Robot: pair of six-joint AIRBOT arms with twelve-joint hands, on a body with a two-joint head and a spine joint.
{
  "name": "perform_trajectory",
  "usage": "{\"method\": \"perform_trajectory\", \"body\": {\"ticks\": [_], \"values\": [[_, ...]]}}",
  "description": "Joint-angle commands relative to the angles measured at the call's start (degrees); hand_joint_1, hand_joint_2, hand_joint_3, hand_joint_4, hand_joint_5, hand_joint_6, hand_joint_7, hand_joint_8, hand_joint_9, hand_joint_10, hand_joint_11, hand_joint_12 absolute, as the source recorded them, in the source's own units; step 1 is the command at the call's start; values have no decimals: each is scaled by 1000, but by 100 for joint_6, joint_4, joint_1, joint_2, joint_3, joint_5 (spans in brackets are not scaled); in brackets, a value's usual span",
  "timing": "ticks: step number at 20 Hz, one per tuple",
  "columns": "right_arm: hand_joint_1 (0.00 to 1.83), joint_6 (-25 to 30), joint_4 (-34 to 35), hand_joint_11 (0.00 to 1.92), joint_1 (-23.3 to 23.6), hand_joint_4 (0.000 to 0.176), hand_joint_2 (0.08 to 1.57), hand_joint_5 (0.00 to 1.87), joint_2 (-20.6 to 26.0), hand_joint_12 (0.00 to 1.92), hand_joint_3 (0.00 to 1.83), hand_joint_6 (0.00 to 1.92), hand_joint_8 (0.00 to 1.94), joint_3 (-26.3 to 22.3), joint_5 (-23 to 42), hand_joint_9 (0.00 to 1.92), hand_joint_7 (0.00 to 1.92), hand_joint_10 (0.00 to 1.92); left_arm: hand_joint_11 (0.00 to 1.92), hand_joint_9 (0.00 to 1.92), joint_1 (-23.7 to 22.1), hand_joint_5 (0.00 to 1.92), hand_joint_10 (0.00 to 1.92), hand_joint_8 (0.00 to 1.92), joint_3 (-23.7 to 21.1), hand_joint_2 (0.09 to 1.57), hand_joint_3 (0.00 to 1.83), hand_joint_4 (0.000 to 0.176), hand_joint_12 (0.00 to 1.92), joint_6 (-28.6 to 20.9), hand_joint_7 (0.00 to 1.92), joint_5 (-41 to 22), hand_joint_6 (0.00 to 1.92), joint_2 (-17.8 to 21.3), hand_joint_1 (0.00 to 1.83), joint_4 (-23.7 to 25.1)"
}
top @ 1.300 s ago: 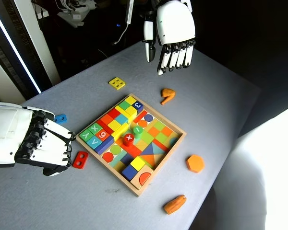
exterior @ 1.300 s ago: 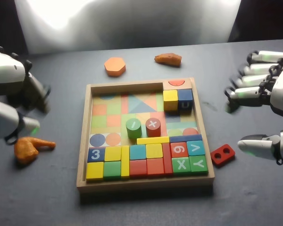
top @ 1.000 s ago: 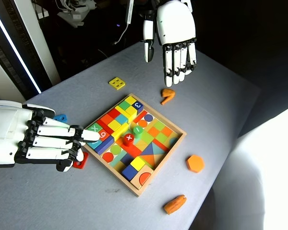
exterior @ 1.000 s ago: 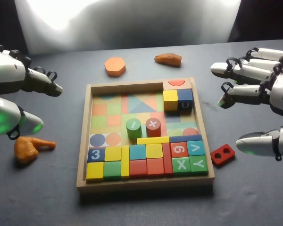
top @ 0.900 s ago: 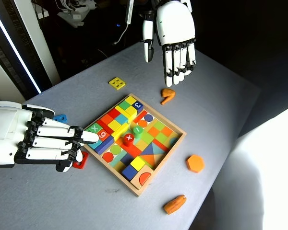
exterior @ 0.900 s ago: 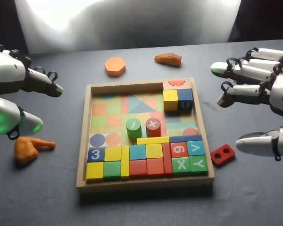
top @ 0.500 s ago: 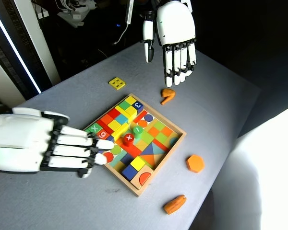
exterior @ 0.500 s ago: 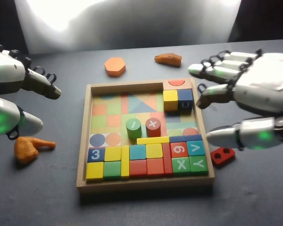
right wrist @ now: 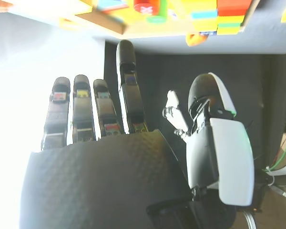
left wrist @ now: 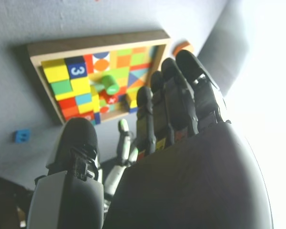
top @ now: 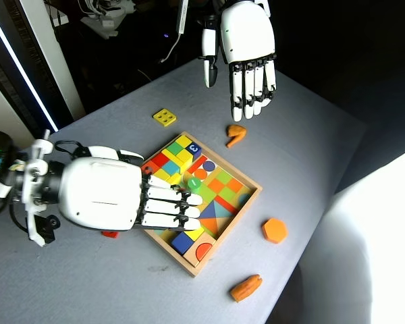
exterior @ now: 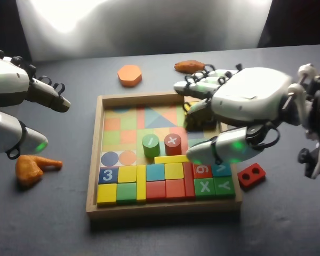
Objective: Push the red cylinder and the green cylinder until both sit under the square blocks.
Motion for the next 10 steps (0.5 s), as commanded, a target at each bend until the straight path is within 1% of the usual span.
{"method": "perform_trajectory", "body": {"ticks": [1, 2, 3, 4, 7, 9, 10], "values": [[62, -26, 16, 0, 113, 2, 1148, 530, -2, 0, 0, 414, 24, 29, 610, 6, 176, 4, 0, 331, -64, 283, 3, 1, 10, 1368, 1, 35, 985, 26, 304, -421, 3, 38, 350, 108], [61, -28, 36, 0, 117, 0, 1146, 545, -72, 0, 0, 417, 31, 63, 615, 15, 198, 7, 0, 324, -64, 282, 2, 1, 10, 1367, 0, 33, 971, 26, 306, -420, 2, 38, 367, 108], [73, -32, 49, 0, 120, 0, 1144, 566, -125, 0, 0, 422, 32, 85, 643, 26, 210, 12, 0, 322, -64, 295, 1, 2, 8, 1364, 0, 27, 975, 26, 309, -410, 6, 38, 393, 108], [63, -67, 49, 0, 122, 0, 1143, 575, -185, 0, 0, 422, 28, 95, 721, 13, 208, 6, 0, 329, -64, 293, 4, 1, 0, 1362, 0, 26, 978, 26, 308, -372, 5, 38, 396, 107], [57, -233, 51, 0, 115, 0, 1135, 598, -293, 0, 0, 429, 40, 113, 849, 0, 247, 0, 0, 328, -64, 296, 1, 2, -8, 1360, 0, 33, 985, 26, 314, -354, 2, 39, 396, 106], [27, -251, 52, 0, 76, 0, 1140, 586, -365, 0, 0, 428, 24, 179, 868, 0, 223, 0, 0, 335, -65, 293, 3, 2, -20, 1366, 1, 33, 991, 10, 319, -354, 0, 39, 377, 103], [8, -263, 52, 0, 56, 0, 1143, 581, -379, 0, 0, 428, 8, 197, 885, 0, 189, 0, 0, 333, -65, 287, 1, 1, -28, 1365, 1, 38, 988, 3, 316, -354, 0, 39, 355, 103]]}}
